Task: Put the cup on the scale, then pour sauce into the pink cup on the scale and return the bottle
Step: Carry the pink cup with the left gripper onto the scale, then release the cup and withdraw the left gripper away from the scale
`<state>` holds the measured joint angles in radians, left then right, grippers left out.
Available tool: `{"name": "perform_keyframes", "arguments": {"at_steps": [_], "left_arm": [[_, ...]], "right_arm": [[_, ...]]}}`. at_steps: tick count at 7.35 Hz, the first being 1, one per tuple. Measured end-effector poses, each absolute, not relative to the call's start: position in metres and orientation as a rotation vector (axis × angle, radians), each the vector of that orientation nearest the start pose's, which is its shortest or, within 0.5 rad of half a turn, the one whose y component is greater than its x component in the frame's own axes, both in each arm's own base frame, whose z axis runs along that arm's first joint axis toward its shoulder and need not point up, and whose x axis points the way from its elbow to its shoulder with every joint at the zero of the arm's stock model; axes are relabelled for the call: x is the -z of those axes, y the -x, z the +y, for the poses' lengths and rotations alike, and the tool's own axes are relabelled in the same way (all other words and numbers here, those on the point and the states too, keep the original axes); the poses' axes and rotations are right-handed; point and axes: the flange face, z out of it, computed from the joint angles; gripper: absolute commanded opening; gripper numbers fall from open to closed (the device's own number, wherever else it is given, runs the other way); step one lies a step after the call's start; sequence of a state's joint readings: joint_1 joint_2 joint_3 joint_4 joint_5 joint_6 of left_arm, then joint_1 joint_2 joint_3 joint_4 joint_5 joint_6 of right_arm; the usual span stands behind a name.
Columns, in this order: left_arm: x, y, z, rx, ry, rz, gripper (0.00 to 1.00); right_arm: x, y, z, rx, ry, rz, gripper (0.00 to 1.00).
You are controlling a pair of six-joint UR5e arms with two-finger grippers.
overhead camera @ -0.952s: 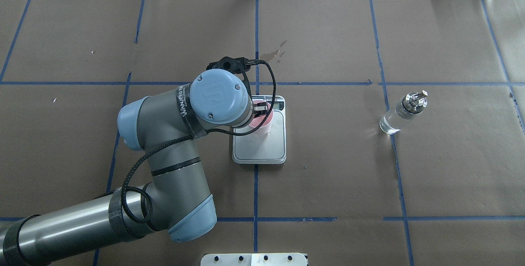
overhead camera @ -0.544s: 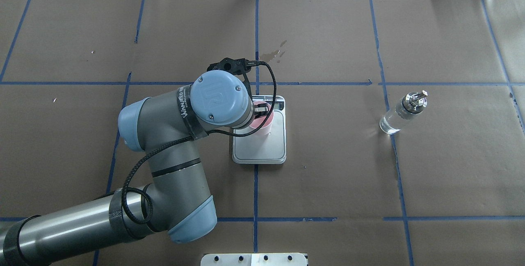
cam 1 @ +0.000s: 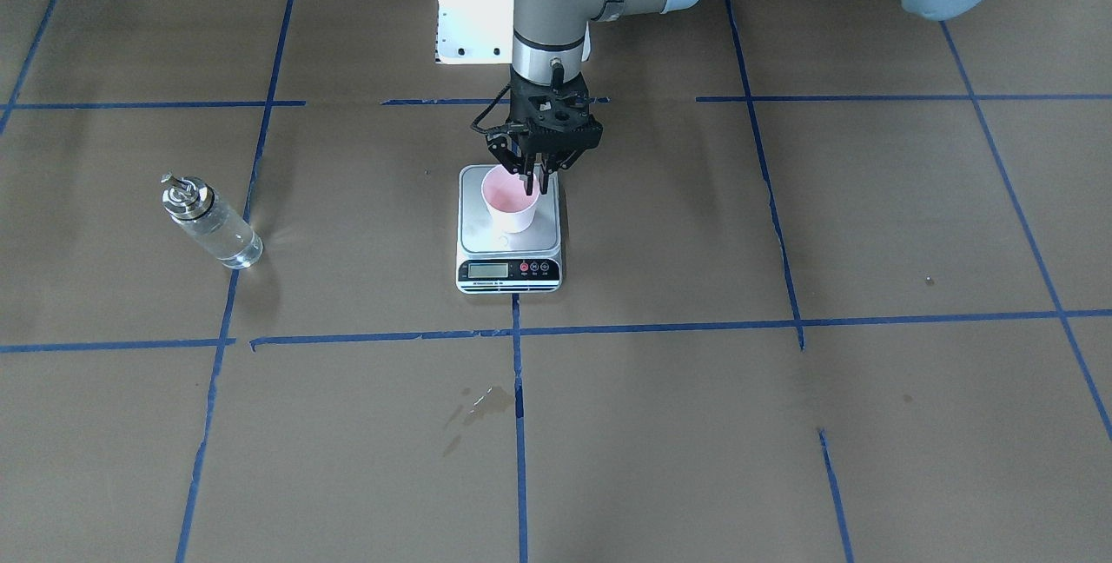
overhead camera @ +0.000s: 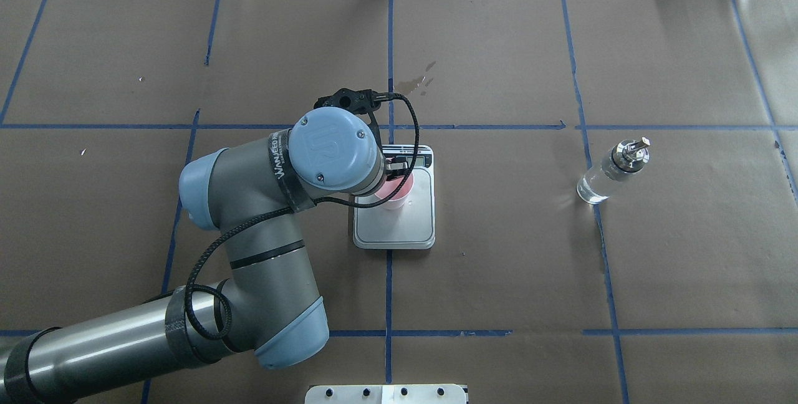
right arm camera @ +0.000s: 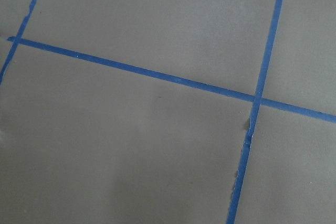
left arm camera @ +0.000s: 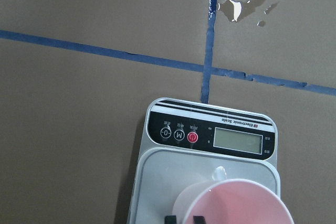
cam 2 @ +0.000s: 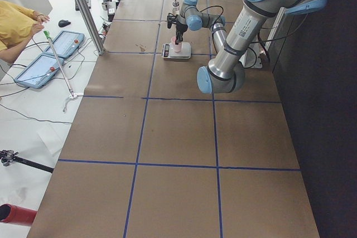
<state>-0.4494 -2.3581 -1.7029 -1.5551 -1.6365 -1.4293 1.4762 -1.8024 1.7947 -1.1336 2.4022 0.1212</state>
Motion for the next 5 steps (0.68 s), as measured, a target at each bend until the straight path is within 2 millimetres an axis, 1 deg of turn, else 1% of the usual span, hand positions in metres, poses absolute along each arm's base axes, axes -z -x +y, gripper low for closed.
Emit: {"name": "perform_keyframes", "arguments": {"at_steps": [1,2,3,4,5], "left_arm": [[-0.133,-0.555,-0.409,0.256,-0.208,0.885,1.00],[-0.131,-0.551,-0.408,0.253,-0.214,0.891,1.00],[-0.130,-0.540,-0.403,0.237,-0.226,0.903,1.00],[-0.135,-0.521,-0.398,0.210,-0.246,0.912,1.00],[-0.143,-0.497,-0.398,0.183,-0.277,0.912,1.00]], "right_arm": [[-0.598,-0.021,-0.417,0.154,-0.314,-0.857,1.00],[-0.598,-0.021,-0.417,0.153,-0.315,-0.857,1.00],[-0.597,-0.021,-0.417,0.154,-0.316,-0.857,1.00],[-0.595,-0.021,-0.417,0.151,-0.318,-0.858,1.00],[-0.591,-0.021,-0.418,0.139,-0.319,-0.860,1.00]]}}
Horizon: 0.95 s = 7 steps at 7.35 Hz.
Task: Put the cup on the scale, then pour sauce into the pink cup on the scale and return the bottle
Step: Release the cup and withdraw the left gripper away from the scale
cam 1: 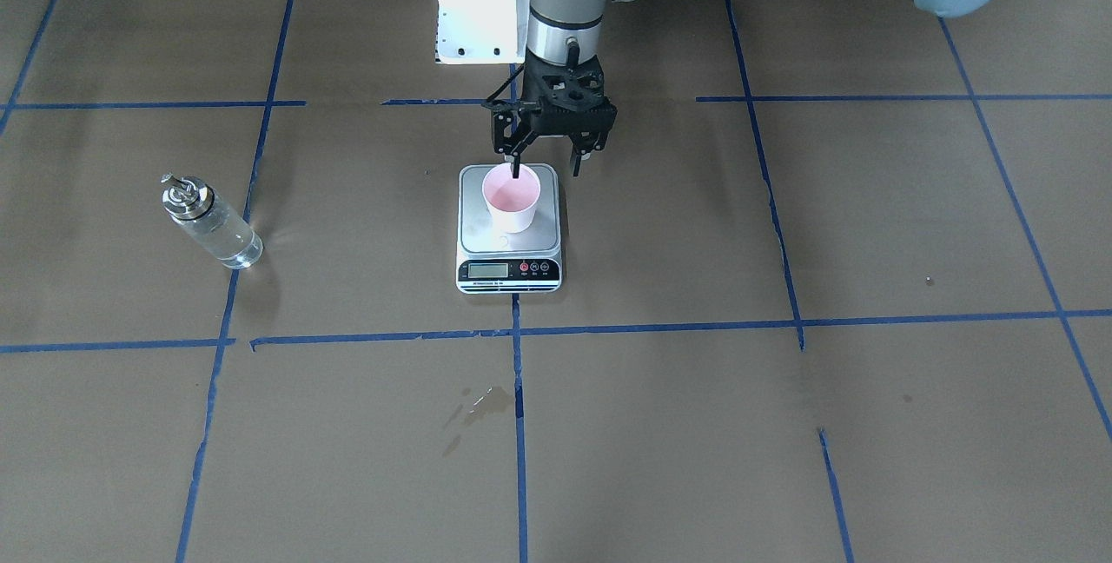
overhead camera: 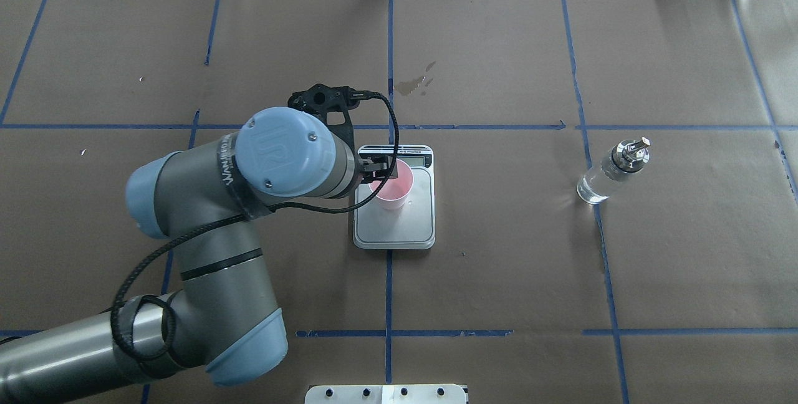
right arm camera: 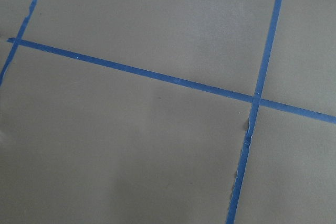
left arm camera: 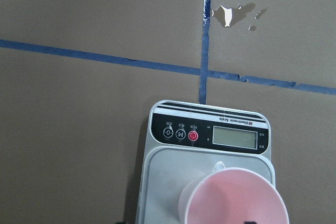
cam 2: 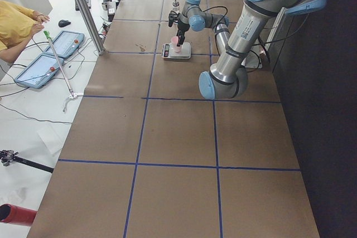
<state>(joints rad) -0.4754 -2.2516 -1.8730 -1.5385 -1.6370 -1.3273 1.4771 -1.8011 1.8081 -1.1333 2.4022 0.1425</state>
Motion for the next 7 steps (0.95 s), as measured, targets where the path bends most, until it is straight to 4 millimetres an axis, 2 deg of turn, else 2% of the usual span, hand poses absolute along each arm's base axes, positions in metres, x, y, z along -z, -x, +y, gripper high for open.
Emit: {"name": "perform_keyframes", "arguments": {"at_steps": [2,3,5,6,7], "left_arm": [[-0.157,-0.442,-0.423,0.107,-0.382,0.877,1.00],[-0.173,-0.410,-0.439,0.051,-0.438,0.831,1.00],[-0.209,-0.333,-0.483,-0.070,-0.500,0.742,1.00],[-0.232,-0.286,-0.506,-0.119,-0.510,0.702,1.00],[-0.263,-0.244,-0.520,-0.137,-0.488,0.668,1.00]], "right_arm": [[-0.574,-0.021,-0.418,0.105,-0.329,-0.871,1.00],[-0.561,-0.020,-0.418,0.080,-0.334,-0.880,1.00],[-0.522,-0.018,-0.415,0.013,-0.347,-0.916,1.00],[-0.502,-0.014,-0.410,-0.013,-0.344,-0.945,1.00],[-0.481,-0.005,-0.404,-0.035,-0.333,-0.973,1.00]]}}
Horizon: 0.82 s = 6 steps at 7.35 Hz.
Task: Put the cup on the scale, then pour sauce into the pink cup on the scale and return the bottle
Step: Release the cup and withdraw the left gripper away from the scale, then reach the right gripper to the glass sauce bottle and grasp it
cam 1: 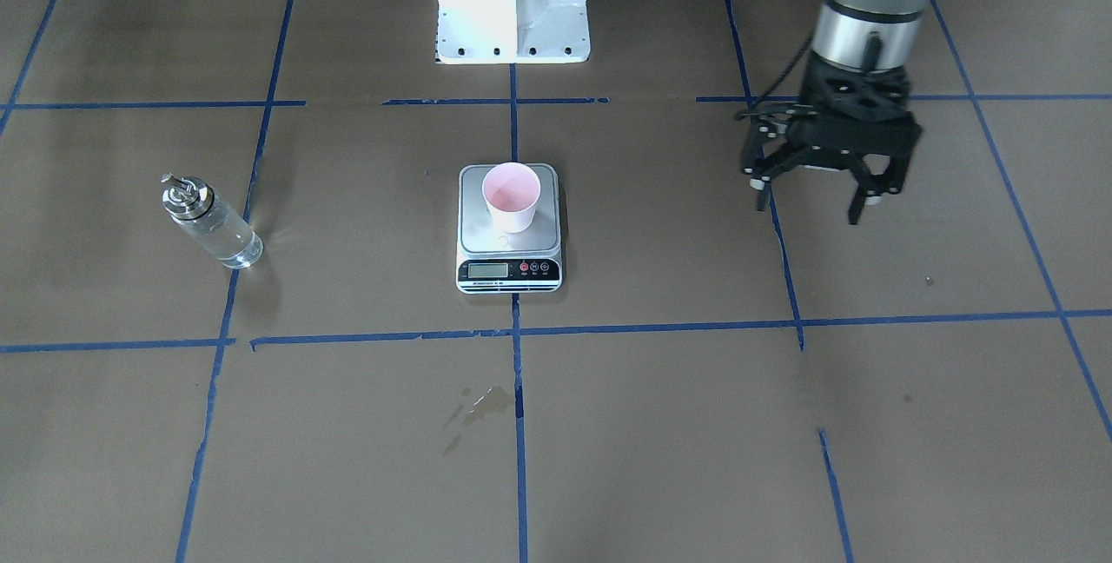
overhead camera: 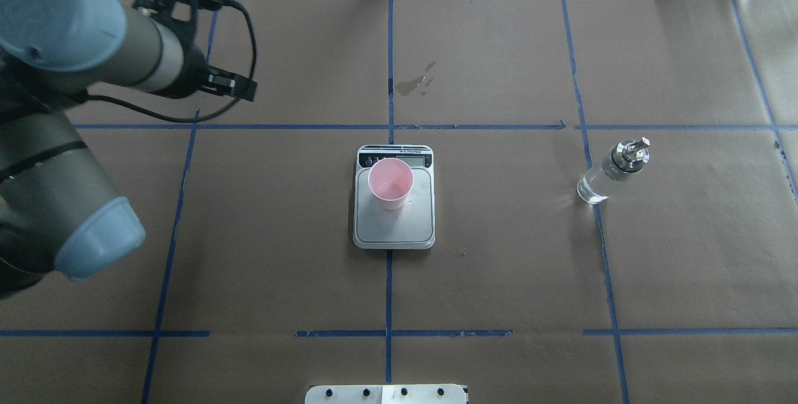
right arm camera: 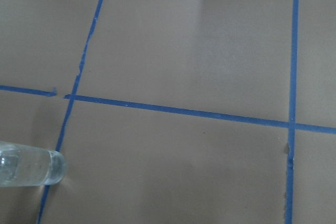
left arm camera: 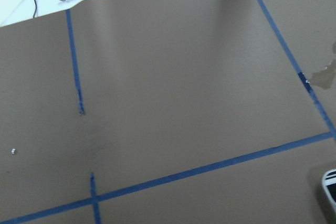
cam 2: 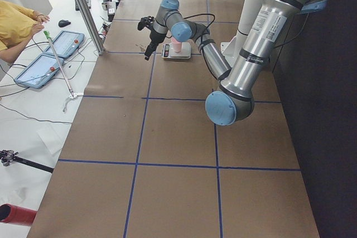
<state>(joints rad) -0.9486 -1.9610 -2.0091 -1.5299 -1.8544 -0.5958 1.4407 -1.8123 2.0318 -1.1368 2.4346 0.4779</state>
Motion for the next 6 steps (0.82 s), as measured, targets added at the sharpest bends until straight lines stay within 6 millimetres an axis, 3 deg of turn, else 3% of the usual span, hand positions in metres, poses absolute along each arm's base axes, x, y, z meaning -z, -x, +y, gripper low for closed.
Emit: {"name": "perform_keyframes", "arguments": {"at_steps": [2,4,6], "left_arm": [[-0.341,-0.181,-0.537,-0.085,-0.351,0.650,1.00],[-0.429,-0.085,-0.552,-0.086,-0.218,0.719,1.00],[-0.505,0.011,-0.529,-0.087,-0.191,0.728,1.00]], "right_arm": [[-0.435,0.024,-0.387,-0.054,-0.298,-1.030,1.00],[-0.400,0.061,-0.369,-0.069,-0.257,-1.048,1.00],[-0.388,0.100,-0.352,-0.086,-0.242,-1.002,1.00]]}}
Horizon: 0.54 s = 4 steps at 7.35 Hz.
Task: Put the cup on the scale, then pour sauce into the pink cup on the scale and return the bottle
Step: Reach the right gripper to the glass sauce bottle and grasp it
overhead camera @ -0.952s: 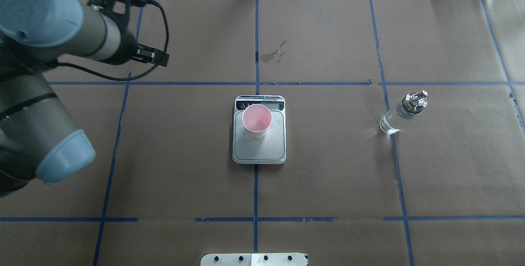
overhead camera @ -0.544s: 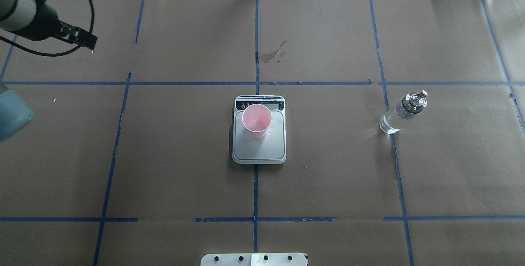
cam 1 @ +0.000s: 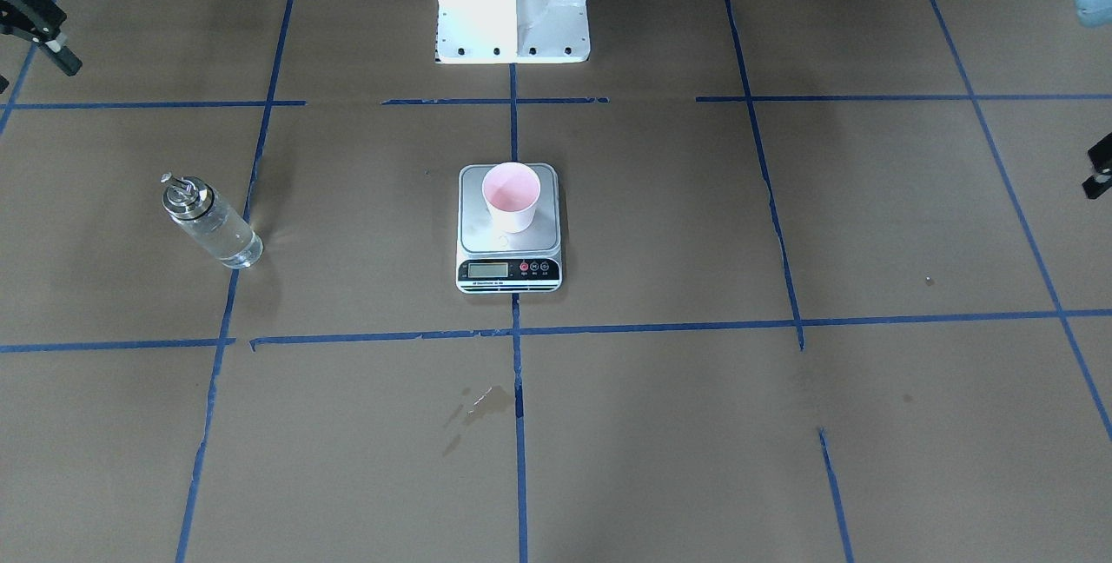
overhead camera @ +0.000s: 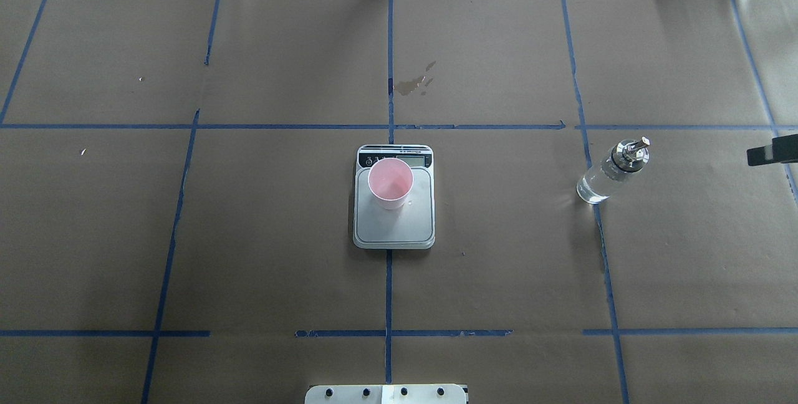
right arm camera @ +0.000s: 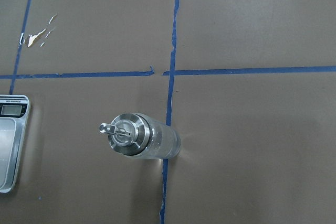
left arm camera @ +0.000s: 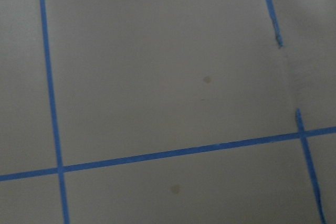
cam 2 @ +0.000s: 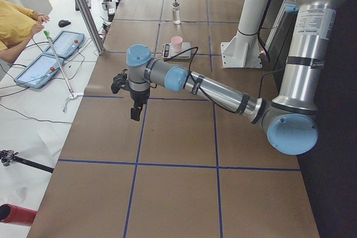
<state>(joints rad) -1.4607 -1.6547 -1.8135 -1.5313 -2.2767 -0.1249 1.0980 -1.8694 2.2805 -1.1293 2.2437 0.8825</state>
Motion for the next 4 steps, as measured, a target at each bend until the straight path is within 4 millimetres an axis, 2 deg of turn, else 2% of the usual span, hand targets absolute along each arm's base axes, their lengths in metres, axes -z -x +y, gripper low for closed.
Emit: {"name": "perform_keyframes", "arguments": {"at_steps": [1,2,4], "left_arm": [[-0.536,0.044,-0.508,-0.047,-0.169,0.725,1.00],[-0.561,0.066,-0.487,-0.026,-0.153,0.723,1.00],[-0.580,0.077,-0.468,-0.038,-0.143,0.727,1.00]], "right_arm": [[-0.386,0.116,-0.340,-0.094,-0.247,-0.986,1.00],[-0.387,0.138,-0.329,-0.109,-0.259,-0.968,1.00],[-0.393,0.217,-0.298,-0.162,-0.335,-0.884,1.00]]}}
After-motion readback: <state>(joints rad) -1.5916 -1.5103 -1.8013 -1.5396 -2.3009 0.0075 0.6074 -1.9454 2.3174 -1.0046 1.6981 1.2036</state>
